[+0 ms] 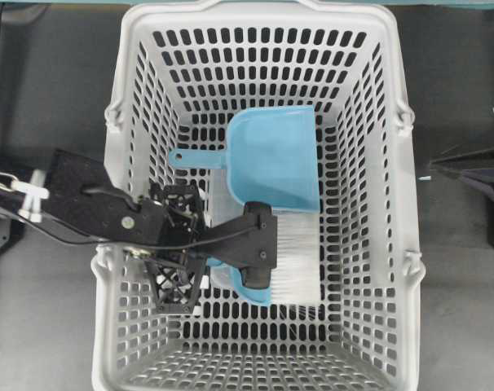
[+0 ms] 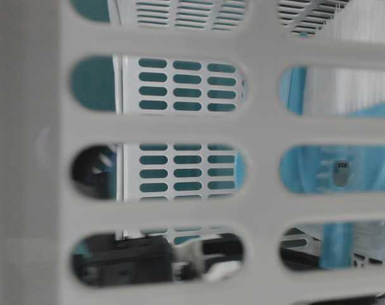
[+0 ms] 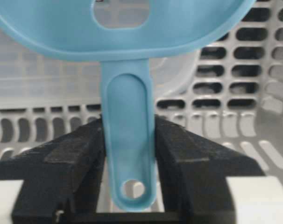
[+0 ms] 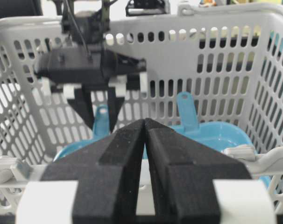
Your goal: Pick up the hand brush from the shopping basket with the left arm.
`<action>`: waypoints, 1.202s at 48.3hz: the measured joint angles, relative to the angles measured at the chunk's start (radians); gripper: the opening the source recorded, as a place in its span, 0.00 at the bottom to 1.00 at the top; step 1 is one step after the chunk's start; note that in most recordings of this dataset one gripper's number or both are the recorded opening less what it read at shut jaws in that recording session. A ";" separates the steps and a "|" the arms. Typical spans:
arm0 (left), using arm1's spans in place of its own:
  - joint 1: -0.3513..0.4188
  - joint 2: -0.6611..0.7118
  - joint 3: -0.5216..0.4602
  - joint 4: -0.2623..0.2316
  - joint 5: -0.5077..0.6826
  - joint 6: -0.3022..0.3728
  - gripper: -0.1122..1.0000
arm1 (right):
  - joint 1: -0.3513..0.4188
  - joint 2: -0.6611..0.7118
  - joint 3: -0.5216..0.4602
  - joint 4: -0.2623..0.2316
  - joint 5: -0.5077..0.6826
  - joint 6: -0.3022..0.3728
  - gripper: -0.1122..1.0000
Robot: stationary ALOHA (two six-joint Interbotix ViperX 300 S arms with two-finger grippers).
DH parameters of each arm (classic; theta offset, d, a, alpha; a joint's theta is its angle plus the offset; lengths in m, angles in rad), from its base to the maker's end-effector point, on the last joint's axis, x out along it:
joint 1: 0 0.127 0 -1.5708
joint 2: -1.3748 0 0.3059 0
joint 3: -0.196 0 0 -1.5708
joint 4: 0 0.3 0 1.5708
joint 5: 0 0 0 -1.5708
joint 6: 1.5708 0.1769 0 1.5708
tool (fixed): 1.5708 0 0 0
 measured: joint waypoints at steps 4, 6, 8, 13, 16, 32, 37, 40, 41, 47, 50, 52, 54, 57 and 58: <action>0.002 -0.012 -0.015 0.000 0.012 0.008 0.37 | 0.000 0.000 0.000 0.000 0.000 0.000 0.10; 0.002 -0.018 -0.023 0.000 0.020 0.009 0.37 | 0.000 0.000 0.000 -0.002 0.000 0.000 0.10; 0.003 -0.023 -0.035 -0.002 0.031 0.012 0.37 | 0.000 0.002 0.000 0.000 -0.002 0.000 0.10; 0.003 -0.034 -0.084 0.000 0.072 0.021 0.37 | 0.000 0.002 0.002 0.000 -0.002 0.000 0.10; 0.003 -0.038 -0.126 0.000 0.114 0.037 0.37 | 0.000 0.000 0.002 0.000 -0.002 0.000 0.10; 0.052 -0.098 -0.258 0.000 0.218 0.075 0.37 | 0.000 0.000 0.002 0.000 -0.003 0.000 0.10; 0.064 -0.133 -0.258 0.000 0.196 0.077 0.37 | 0.000 0.002 0.002 0.002 -0.003 0.000 0.10; 0.066 -0.160 -0.258 0.000 0.161 0.078 0.37 | -0.002 0.000 0.002 0.002 -0.002 0.005 0.10; 0.067 -0.167 -0.258 0.000 0.153 0.077 0.37 | 0.000 0.000 0.002 0.002 -0.003 0.006 0.10; 0.081 -0.209 -0.256 0.002 0.091 0.083 0.37 | 0.000 0.000 0.003 0.002 -0.003 0.021 0.10; 0.092 -0.227 -0.258 0.000 0.063 0.084 0.37 | 0.000 0.002 0.006 0.002 -0.003 0.028 0.10; 0.098 -0.238 -0.256 0.002 0.052 0.089 0.37 | 0.000 0.000 0.009 0.002 -0.003 0.032 0.10; 0.100 -0.247 -0.256 0.002 0.044 0.101 0.37 | 0.000 0.000 0.011 0.002 -0.003 0.035 0.10; 0.101 -0.258 -0.258 0.002 0.041 0.121 0.37 | 0.000 0.000 0.011 0.002 -0.003 0.040 0.10; 0.100 -0.261 -0.258 0.002 0.038 0.130 0.37 | 0.000 0.000 0.011 0.002 -0.003 0.041 0.10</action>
